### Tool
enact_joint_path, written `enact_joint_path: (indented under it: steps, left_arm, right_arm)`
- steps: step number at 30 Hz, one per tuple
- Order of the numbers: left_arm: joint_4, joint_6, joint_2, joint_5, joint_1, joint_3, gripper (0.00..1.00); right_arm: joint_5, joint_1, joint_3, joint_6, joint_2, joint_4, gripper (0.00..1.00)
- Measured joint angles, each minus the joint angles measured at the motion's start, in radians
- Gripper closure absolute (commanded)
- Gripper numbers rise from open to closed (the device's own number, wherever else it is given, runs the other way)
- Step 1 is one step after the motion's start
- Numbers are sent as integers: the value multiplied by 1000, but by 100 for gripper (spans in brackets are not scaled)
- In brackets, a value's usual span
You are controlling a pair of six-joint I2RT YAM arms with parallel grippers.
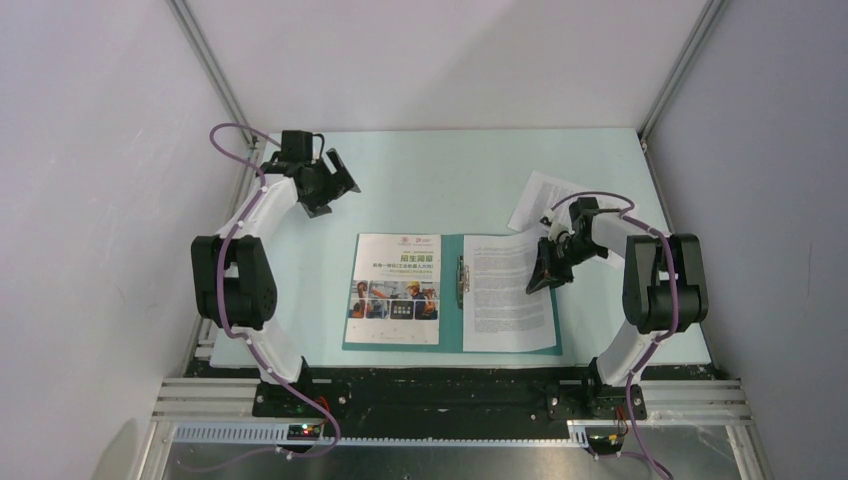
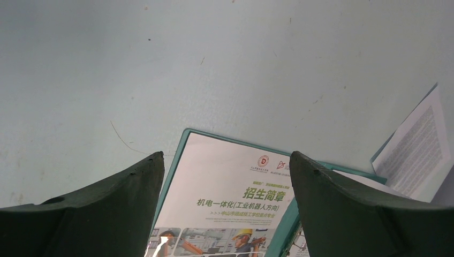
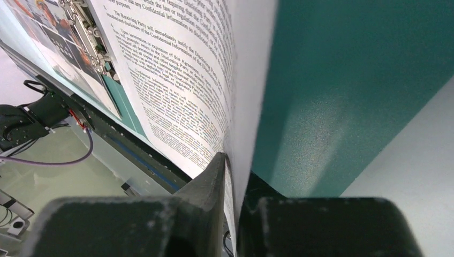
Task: Put the files into the folder
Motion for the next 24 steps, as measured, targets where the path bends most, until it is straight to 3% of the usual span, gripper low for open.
enact_joint_path:
  steps: [3,7,8,10,19,24]
  left_arm:
    - [0,0,0,0,0,0,9]
    - [0,0,0,0,0,0,9]
    - [0,-1,0,0,0,0,9]
    - [0,-1,0,0,0,0,10]
    - [0,-1,0,1,0,0,8]
    - [6,-2,0,0,-15,1,4]
  right_arm:
    - [10,1,0,6,-5,0,68]
    - [36,1,0,11,-21,0,40]
    - [45,1,0,12,-26,0,26]
    - [64,1,0,21,-37,0,5]
    - [192,-13,0,81,-79,-15,1]
    - [224,-132,35,98,-93,-64,1]
